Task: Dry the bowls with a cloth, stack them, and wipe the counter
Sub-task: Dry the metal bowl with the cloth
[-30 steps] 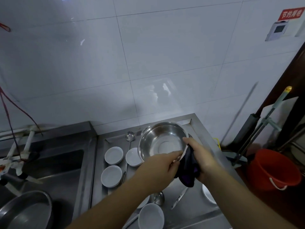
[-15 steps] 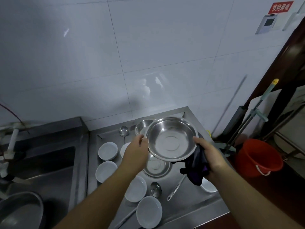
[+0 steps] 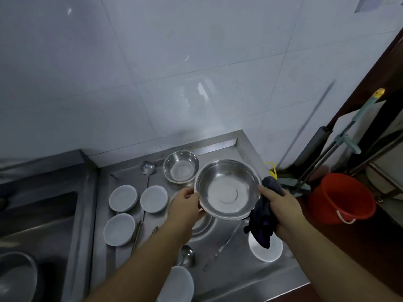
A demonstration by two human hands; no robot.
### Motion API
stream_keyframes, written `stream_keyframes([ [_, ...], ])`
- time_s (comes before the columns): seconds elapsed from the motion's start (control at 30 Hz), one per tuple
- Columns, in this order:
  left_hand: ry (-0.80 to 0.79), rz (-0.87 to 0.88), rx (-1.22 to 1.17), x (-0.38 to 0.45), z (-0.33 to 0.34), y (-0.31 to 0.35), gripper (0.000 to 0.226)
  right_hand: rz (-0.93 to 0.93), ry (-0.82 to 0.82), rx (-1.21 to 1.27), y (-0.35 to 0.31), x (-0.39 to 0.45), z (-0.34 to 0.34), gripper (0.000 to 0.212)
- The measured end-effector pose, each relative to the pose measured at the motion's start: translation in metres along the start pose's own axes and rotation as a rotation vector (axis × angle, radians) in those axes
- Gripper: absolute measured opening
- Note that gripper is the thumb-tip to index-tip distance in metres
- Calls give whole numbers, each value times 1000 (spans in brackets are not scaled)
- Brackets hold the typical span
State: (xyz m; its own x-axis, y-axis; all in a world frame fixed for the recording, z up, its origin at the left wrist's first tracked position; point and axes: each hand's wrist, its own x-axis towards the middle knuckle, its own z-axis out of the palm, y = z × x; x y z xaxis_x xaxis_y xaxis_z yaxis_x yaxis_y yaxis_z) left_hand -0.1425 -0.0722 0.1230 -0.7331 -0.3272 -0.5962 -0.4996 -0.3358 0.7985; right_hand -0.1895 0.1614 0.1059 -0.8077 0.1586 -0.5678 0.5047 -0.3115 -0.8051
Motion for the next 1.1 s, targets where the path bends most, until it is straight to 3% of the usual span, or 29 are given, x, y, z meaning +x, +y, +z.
stream_keyframes([
  [0.2, 66, -84, -28, 53, 58, -2, 18, 70, -4, -78, -26, 84, -21, 26],
  [0.53, 164, -179, -26, 172, 113, -3, 12, -84, -33, -589, -50, 227, -2, 31],
  [0.87, 326, -122, 137, 278, 127, -30, 16, -66, -15, -848, -17, 329, 29, 22],
  [1.1, 347, -125, 244, 315, 134, -52, 25, -137, 8, -928, 8, 368, 47, 21],
])
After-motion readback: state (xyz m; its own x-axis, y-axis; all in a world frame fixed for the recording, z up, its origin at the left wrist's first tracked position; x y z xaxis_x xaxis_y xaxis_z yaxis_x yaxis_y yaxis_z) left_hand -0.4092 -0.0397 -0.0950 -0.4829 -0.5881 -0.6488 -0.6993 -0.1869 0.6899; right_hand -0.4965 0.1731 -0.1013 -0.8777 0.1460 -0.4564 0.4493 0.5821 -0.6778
